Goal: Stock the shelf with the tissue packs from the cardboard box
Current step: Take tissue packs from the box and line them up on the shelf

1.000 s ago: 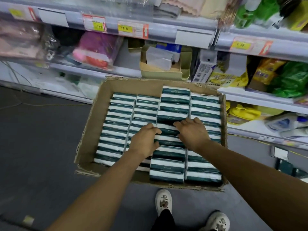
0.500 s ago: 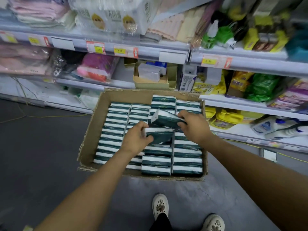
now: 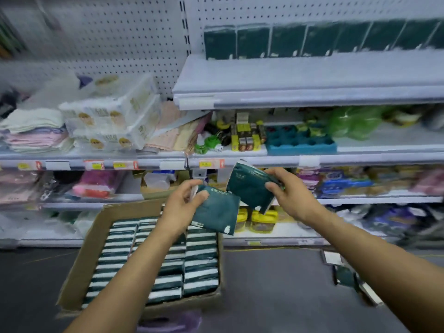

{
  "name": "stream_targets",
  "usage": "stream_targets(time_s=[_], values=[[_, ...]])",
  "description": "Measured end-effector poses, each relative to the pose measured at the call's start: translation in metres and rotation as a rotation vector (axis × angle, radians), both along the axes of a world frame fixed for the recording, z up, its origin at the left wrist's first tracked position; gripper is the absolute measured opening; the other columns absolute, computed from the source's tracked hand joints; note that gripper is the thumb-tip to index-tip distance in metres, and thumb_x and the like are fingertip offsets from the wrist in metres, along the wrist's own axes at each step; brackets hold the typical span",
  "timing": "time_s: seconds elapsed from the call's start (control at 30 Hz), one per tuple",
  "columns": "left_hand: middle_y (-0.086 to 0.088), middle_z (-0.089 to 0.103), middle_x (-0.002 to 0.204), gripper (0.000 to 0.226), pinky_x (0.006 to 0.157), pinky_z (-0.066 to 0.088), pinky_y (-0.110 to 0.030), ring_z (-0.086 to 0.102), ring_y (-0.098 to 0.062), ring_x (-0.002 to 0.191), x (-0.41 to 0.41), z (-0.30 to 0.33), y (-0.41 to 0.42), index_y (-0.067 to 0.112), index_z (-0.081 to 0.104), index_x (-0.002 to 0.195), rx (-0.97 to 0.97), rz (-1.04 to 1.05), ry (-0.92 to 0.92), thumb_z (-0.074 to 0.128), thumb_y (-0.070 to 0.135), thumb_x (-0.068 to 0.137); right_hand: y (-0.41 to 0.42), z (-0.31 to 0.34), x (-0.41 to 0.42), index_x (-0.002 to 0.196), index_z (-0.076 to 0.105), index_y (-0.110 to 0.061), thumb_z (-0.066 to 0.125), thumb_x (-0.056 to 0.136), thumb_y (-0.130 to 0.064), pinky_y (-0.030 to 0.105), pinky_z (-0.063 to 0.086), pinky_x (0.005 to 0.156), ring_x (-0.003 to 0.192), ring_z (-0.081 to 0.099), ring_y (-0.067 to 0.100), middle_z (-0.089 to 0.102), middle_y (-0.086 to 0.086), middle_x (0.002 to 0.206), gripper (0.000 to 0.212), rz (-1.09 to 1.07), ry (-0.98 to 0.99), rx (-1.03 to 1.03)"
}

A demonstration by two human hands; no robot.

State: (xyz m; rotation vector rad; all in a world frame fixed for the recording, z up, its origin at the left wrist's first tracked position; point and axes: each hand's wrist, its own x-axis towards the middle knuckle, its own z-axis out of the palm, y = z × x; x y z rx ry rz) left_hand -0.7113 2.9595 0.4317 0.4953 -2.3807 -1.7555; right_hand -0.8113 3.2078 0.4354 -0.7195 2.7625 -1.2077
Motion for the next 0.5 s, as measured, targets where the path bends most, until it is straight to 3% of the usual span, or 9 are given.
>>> stream_targets(time_s=[0.13,0.3,0.5], values=[[-0.004,0.071,0.107,0.015,0.085,0.053,-0.045,0.066,-0.025,0.100,-0.031,0.040,0.060,0.034,0.065,0.102,-0.034,-0.069,0.065,0.068,0.025,0.091,0.075,0.038,-0.013,0.120,0.054,-0.023,0.053,0.098,-0.020,0.026,0.046,0.073,0.088,0.059,0.011,0.063,-0.007,0.101,0.022,-0.050,0.058,-0.065],[-0.001,0.072,0.102,0.014,0.063,0.052,-0.025,0.069,-0.016,0.088,-0.064,0.081,0.129,0.038,0.064,0.099,-0.025,-0.133,0.179,0.066,0.026,0.092,0.159,0.080,-0.033,0.117,0.054,-0.028,0.057,0.096,-0.016,0.017,0.040,0.064,0.073,0.053,0.000,0.054,-0.018,0.083,0.024,-0.135,0.154,-0.154],[0.007,0.074,0.097,0.017,0.056,0.051,-0.017,0.070,-0.005,0.079,-0.114,0.119,0.180,0.028,0.065,0.109,0.018,-0.153,0.277,0.066,0.024,0.092,0.222,0.113,-0.070,0.118,0.055,-0.026,0.055,0.096,-0.016,0.020,0.041,0.067,0.079,0.054,0.001,0.061,-0.011,0.095,0.024,-0.214,0.217,-0.208]])
